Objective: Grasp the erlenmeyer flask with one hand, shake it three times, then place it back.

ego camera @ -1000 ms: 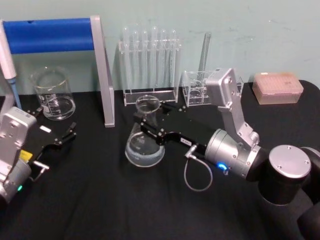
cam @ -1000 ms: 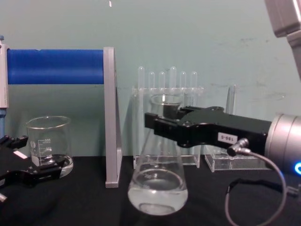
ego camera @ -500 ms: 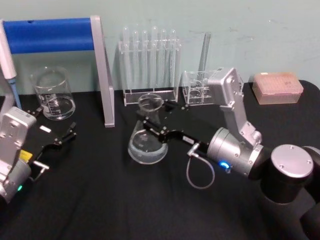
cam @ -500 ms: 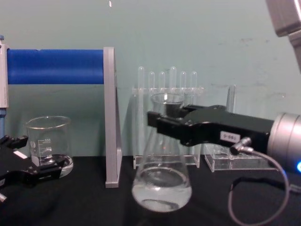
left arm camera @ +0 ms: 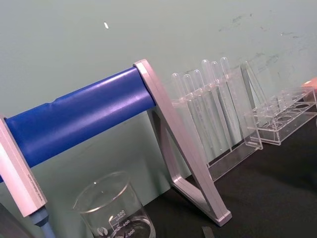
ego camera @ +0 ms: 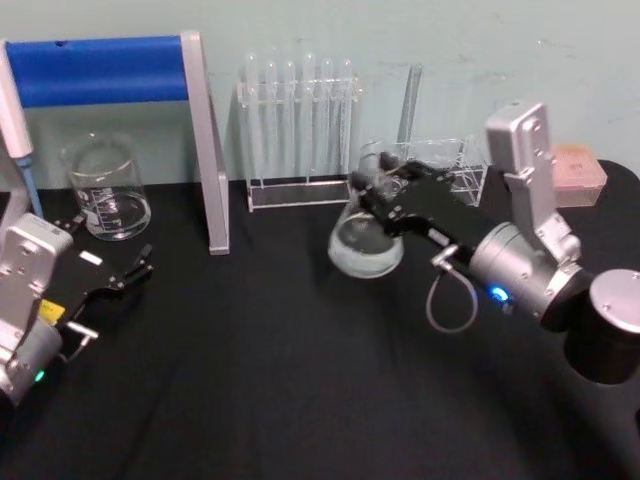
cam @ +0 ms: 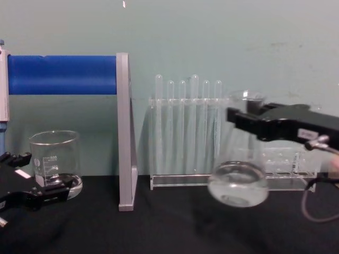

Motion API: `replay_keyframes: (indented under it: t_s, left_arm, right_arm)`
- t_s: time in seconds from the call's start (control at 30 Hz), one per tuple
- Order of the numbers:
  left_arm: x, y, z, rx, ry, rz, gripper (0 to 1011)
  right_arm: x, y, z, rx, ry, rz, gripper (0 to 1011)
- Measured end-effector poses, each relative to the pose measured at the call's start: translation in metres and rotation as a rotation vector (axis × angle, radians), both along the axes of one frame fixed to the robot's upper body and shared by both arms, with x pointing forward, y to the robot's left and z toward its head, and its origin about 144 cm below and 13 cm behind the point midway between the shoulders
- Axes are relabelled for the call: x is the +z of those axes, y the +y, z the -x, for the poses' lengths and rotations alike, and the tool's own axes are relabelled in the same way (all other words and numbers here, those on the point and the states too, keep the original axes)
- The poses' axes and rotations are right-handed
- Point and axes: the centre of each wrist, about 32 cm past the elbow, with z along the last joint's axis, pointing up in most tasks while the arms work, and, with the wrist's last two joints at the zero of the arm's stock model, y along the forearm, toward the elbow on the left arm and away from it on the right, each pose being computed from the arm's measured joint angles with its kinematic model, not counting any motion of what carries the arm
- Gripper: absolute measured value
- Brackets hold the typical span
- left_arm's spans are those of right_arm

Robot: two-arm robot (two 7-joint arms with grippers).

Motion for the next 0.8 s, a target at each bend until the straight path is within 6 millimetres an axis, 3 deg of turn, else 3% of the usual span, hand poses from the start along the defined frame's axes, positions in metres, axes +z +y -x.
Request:
replay_keyframes:
  t_s: [0.43, 0.8]
  left_arm:
    - [0.0, 0.0, 0.0, 0.0, 0.0, 0.0, 1001]
    - [0.0, 0.0, 0.0, 0.0, 0.0, 0.0, 1001]
  right_arm:
    - [0.002, -0.03, -0.007, -0.151, -0.011, -0.006, 456]
    - [0.002, -0.035, -0.008, -0.177, -0.007, -0.006, 456]
